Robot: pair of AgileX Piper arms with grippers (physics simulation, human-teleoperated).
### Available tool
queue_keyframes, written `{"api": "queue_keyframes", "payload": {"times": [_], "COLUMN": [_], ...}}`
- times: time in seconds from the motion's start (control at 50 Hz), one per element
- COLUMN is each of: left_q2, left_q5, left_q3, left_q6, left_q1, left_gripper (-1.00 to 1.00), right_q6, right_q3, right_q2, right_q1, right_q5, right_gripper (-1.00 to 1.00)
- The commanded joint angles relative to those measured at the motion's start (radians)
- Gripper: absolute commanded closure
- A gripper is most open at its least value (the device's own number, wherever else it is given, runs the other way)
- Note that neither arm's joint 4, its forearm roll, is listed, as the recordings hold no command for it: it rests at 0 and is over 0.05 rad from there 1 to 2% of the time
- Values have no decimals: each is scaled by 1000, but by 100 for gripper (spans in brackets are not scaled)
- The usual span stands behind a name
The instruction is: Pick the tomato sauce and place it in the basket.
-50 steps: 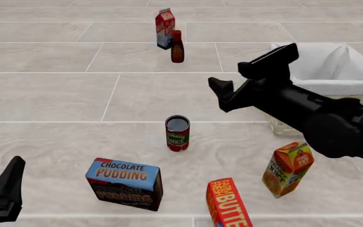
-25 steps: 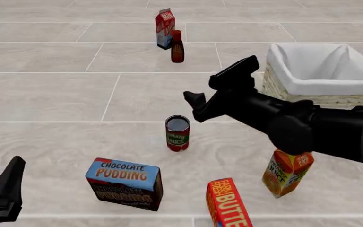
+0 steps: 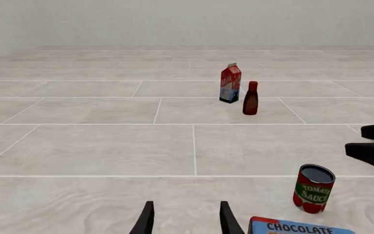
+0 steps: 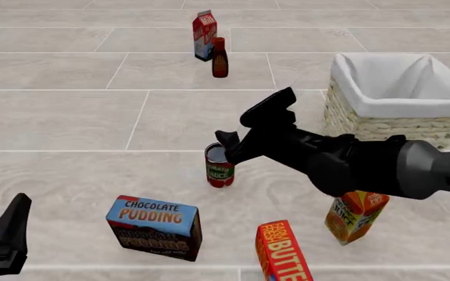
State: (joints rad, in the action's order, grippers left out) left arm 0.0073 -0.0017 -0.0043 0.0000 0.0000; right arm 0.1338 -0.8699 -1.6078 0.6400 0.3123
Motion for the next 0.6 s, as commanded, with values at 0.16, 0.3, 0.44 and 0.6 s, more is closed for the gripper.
{"api": "queue_keyframes", "payload": {"times": [0.16, 0.3, 0.44, 0.6], "left_q2": [0, 0, 0, 0], "left_q5": [0, 0, 0, 0], "left_q3": [0, 0, 0, 0], "left_q6": [0, 0, 0, 0], "left_q1": [0, 0, 0, 0], "left_gripper": [-100, -100, -100, -100], "right_q6": [-1, -2, -9, -11], "right_q3": [-4, -4, -1, 7], "right_q2": [-62, -85, -94, -110], "right_q1": [21, 18, 13, 6], "right_q5": [13, 26, 28, 46], "right_gripper": [-100, -100, -100, -100]}}
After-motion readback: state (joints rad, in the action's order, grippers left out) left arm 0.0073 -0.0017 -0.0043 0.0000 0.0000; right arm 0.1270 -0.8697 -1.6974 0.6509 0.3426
